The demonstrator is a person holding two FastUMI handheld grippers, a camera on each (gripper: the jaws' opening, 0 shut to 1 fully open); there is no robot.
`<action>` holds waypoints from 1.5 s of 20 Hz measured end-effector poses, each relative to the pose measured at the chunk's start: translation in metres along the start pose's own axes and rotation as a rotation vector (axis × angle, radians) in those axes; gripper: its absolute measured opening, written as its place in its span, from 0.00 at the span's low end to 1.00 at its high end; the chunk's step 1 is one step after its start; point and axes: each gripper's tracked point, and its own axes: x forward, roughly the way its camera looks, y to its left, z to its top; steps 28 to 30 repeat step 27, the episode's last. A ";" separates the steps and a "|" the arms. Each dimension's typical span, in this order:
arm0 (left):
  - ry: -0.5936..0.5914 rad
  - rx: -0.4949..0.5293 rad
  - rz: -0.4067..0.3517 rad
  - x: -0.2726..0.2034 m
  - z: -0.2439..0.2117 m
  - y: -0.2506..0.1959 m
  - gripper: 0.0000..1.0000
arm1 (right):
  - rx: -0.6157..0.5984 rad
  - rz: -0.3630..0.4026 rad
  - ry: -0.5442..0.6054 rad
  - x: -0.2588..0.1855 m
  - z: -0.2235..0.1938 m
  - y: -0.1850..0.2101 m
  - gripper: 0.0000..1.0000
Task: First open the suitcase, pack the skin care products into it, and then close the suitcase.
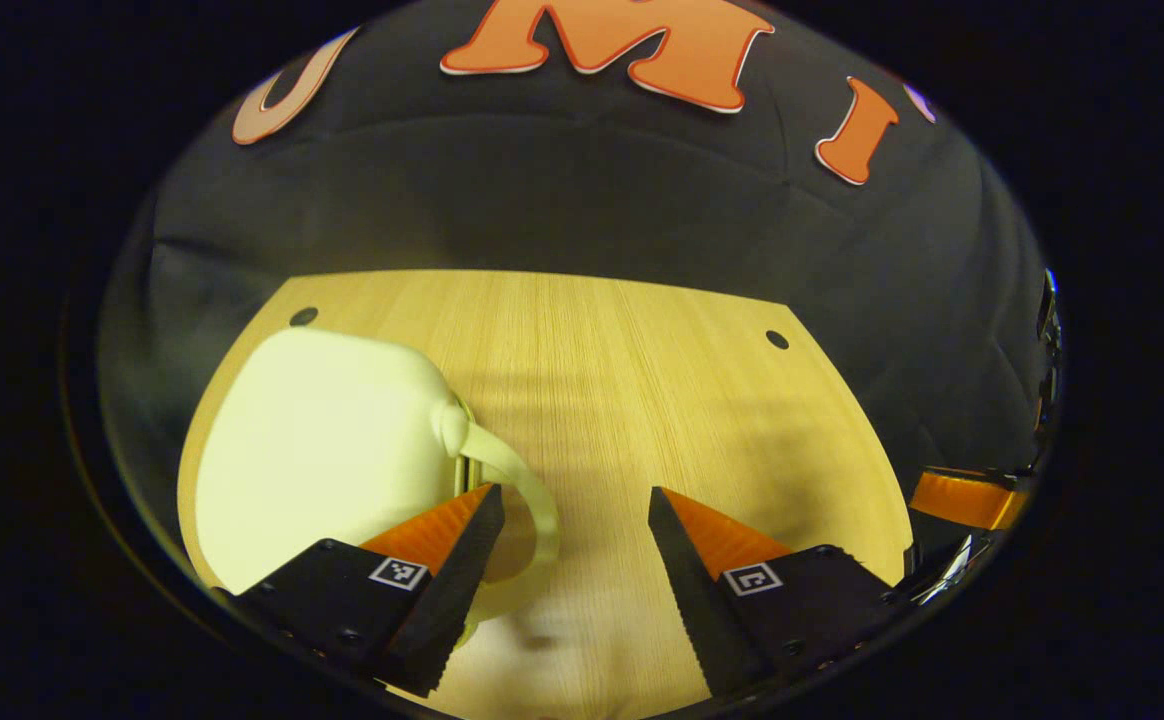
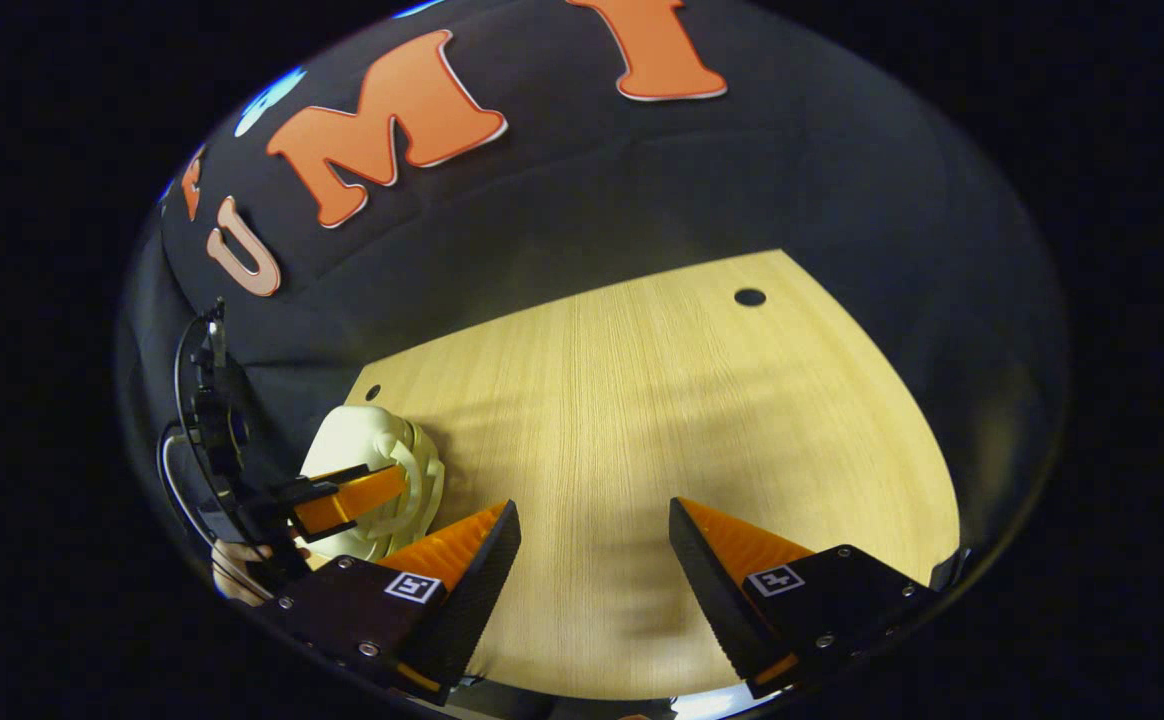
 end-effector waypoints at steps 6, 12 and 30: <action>-0.361 0.070 0.089 -0.103 0.090 0.020 0.99 | -0.154 -0.038 -0.352 -0.040 0.081 0.038 0.95; -0.665 0.038 0.186 -0.173 0.113 0.031 0.98 | -0.170 -0.003 -0.625 -0.100 0.104 0.073 0.95; -0.768 0.094 0.205 -0.212 0.117 0.033 0.98 | -0.264 -0.086 -0.681 -0.120 0.062 0.100 1.00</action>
